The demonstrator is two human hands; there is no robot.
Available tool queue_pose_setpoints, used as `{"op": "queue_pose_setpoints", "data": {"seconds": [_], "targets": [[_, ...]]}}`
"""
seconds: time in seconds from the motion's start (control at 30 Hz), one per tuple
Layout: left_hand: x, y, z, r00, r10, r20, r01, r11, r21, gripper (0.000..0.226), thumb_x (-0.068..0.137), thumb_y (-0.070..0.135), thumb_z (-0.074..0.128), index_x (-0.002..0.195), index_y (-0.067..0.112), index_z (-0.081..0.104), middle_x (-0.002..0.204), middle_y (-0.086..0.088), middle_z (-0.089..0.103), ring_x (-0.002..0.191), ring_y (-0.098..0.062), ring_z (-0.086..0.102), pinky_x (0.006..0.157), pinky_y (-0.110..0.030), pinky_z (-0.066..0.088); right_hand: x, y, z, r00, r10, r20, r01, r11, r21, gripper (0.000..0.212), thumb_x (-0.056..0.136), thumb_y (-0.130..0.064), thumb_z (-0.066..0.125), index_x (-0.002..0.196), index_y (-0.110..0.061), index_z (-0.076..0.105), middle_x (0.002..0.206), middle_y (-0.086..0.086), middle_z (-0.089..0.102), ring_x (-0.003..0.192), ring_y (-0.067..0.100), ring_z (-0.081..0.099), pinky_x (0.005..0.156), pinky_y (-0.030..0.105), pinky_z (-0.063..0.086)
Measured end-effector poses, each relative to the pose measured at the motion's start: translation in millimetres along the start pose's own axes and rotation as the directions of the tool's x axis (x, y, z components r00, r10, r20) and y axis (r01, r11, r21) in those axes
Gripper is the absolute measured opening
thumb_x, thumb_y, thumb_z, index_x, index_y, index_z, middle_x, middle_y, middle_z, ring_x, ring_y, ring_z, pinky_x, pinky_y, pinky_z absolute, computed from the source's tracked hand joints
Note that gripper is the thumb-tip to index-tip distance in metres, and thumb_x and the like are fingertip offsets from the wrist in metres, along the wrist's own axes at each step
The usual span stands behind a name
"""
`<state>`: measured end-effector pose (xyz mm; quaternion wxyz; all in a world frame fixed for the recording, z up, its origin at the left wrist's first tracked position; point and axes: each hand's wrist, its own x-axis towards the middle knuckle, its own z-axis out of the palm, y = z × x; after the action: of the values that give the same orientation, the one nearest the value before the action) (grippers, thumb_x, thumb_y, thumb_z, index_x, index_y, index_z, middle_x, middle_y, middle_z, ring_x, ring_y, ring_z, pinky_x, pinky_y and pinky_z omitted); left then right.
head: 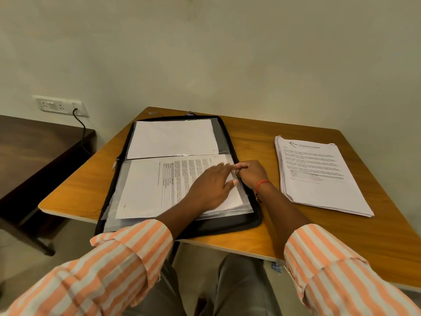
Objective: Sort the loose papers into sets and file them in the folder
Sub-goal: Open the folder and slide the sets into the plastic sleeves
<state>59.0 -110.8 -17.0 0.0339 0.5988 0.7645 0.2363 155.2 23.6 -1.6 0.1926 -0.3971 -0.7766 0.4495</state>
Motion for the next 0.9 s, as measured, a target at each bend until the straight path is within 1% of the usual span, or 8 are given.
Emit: {"op": "queue_pose_setpoints", "data": {"seconds": [0.2, 0.33, 0.47, 0.67, 0.73, 0.8, 0.87, 0.9], "targets": [[3, -5, 3, 0.999, 0.006, -0.036, -0.007, 1.0, -0.031, 0.045, 0.104, 0.048, 0.038, 0.147, 0.032, 0.039, 0.134, -0.001, 0.058, 0.124, -0.019, 0.052, 0.105, -0.039, 0.043, 6, -2, 3, 0.997, 0.028, 0.067, -0.026, 0.999, -0.025, 0.042, 0.09, 0.007, 0.05, 0.116, -0.015, 0.075, 0.121, 0.007, 0.07, 0.107, 0.024, 0.063, 0.094, 0.037, 0.055], [2, -4, 2, 0.998, -0.001, -0.062, -0.007, 0.991, -0.133, 0.042, 0.106, 0.041, 0.041, 0.146, 0.029, 0.04, 0.141, -0.003, 0.057, 0.128, -0.02, 0.052, 0.103, -0.036, 0.041, 9, -13, 1, 0.982, 0.062, 0.179, -0.047, 0.995, -0.086, 0.039, 0.093, 0.009, 0.046, 0.118, -0.007, 0.072, 0.113, 0.012, 0.069, 0.095, 0.023, 0.065, 0.081, 0.029, 0.055], [5, -8, 1, 0.996, -0.089, -0.017, 0.083, 0.97, -0.228, 0.051, 0.107, 0.043, 0.038, 0.153, 0.02, 0.036, 0.15, -0.007, 0.051, 0.134, -0.025, 0.05, 0.105, -0.035, 0.038, 10, -23, 3, 0.975, 0.128, 0.179, -0.111, 0.988, -0.105, 0.044, 0.095, 0.01, 0.039, 0.121, -0.005, 0.071, 0.124, 0.009, 0.065, 0.113, 0.028, 0.06, 0.097, 0.034, 0.05], [4, -9, 1, 0.997, -0.077, -0.014, 0.071, 0.959, -0.273, 0.047, 0.108, 0.036, 0.039, 0.151, 0.018, 0.038, 0.147, -0.009, 0.054, 0.131, -0.027, 0.053, 0.104, -0.036, 0.041, 12, -18, 8, 0.977, 0.159, 0.14, -0.157, 0.987, -0.025, 0.038, 0.096, 0.007, 0.043, 0.117, -0.003, 0.073, 0.128, 0.017, 0.065, 0.119, 0.034, 0.059, 0.105, 0.042, 0.048], [4, -8, -1, 0.995, -0.092, -0.041, 0.08, 0.97, -0.228, 0.047, 0.108, 0.036, 0.04, 0.152, 0.019, 0.038, 0.15, -0.008, 0.051, 0.134, -0.025, 0.05, 0.106, -0.034, 0.038, 15, -10, 14, 0.996, 0.09, -0.014, -0.091, 0.995, -0.037, 0.037, 0.096, -0.001, 0.046, 0.115, -0.014, 0.074, 0.127, 0.013, 0.066, 0.119, 0.033, 0.059, 0.104, 0.043, 0.049], [6, -11, -4, 0.991, -0.095, -0.093, 0.087, 0.993, -0.083, 0.047, 0.106, 0.038, 0.041, 0.149, 0.02, 0.042, 0.149, -0.006, 0.052, 0.134, -0.025, 0.049, 0.11, -0.039, 0.038, 10, 0, 18, 0.973, -0.153, -0.176, 0.12, 0.976, -0.184, 0.034, 0.098, -0.007, 0.048, 0.119, -0.021, 0.071, 0.129, 0.009, 0.062, 0.122, 0.029, 0.055, 0.104, 0.044, 0.047], [7, -15, -6, 0.996, -0.043, -0.083, 0.048, 0.997, 0.062, 0.045, 0.104, 0.041, 0.04, 0.142, 0.019, 0.05, 0.145, -0.008, 0.054, 0.133, -0.028, 0.051, 0.11, -0.044, 0.04, 3, 10, 20, 0.922, -0.385, -0.048, 0.34, 0.861, -0.377, 0.033, 0.103, -0.018, 0.047, 0.13, -0.026, 0.063, 0.137, 0.005, 0.054, 0.128, 0.023, 0.047, 0.107, 0.045, 0.04], [5, -17, -7, 0.998, -0.031, -0.053, 0.035, 0.996, 0.082, 0.045, 0.104, 0.041, 0.04, 0.14, 0.019, 0.053, 0.146, -0.01, 0.054, 0.134, -0.029, 0.049, 0.111, -0.044, 0.039, 0, 13, 20, 0.907, -0.414, 0.072, 0.401, 0.8, -0.446, 0.035, 0.104, -0.024, 0.045, 0.135, -0.029, 0.06, 0.141, 0.001, 0.052, 0.132, 0.021, 0.045, 0.109, 0.047, 0.036]]}}
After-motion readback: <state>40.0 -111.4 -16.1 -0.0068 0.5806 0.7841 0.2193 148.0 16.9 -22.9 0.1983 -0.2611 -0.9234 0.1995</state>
